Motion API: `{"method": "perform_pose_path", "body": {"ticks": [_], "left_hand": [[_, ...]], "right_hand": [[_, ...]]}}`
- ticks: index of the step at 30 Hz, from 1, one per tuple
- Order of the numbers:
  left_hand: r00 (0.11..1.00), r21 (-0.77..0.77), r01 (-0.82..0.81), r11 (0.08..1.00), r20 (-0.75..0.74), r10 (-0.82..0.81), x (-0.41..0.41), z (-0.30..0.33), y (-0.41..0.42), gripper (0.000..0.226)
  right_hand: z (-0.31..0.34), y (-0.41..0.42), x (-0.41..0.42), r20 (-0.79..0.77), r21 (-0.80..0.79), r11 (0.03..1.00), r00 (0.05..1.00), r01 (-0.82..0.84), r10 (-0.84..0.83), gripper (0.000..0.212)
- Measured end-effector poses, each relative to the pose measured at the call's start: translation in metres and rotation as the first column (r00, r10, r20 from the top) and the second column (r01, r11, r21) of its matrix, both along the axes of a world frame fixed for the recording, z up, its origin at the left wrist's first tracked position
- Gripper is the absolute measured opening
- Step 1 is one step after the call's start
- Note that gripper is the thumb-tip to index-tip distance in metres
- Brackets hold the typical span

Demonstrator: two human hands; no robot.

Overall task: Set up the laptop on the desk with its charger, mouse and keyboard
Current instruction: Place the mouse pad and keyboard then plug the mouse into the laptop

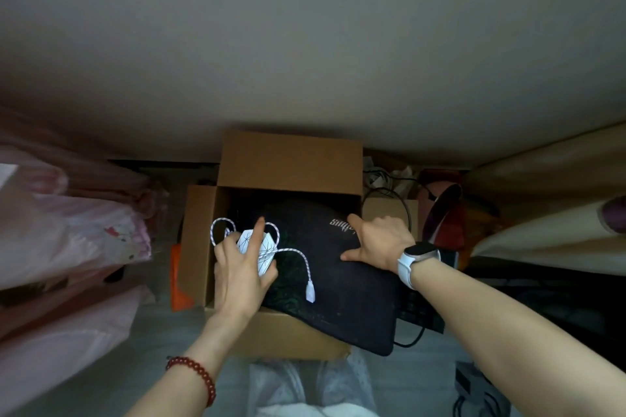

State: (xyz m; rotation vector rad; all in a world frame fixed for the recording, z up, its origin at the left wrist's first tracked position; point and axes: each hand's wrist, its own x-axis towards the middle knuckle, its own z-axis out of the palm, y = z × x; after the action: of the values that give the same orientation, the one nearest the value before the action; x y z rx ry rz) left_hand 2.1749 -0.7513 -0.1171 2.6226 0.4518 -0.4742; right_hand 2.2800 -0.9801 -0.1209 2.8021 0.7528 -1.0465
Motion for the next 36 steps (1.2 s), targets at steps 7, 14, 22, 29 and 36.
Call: {"method": "perform_pose_path", "body": {"ticks": [7,14,22,29,36], "left_hand": [[0.998,0.006,0.011,1.0,0.063,-0.011,-0.008,0.033,-0.004,0.081],[0.984,0.019,-0.022,1.0,0.178,0.019,-0.024,0.09,-0.018,0.081],[0.911,0.052,0.028,0.998,0.411,-0.047,-0.032,0.187,-0.035,0.086],[0.786,0.014,0.278,0.961,0.572,-0.236,-0.05,0.256,-0.067,0.089],[0.599,0.007,0.565,0.825,0.684,-0.416,-0.095,0.303,-0.139,0.093]], "right_hand": [[0.022,-0.02,-0.017,0.138,0.065,0.99,0.984,-0.122,0.112,0.055],[0.086,-0.035,-0.02,0.288,0.136,0.977,0.95,-0.167,0.122,0.052],[0.191,-0.058,-0.063,0.442,0.219,0.97,0.897,-0.103,-0.004,0.057],[0.283,-0.092,-0.139,0.633,0.143,0.988,0.763,0.052,-0.132,0.051],[0.351,-0.163,-0.288,0.665,0.188,0.868,0.591,0.459,-0.457,0.053]]}}
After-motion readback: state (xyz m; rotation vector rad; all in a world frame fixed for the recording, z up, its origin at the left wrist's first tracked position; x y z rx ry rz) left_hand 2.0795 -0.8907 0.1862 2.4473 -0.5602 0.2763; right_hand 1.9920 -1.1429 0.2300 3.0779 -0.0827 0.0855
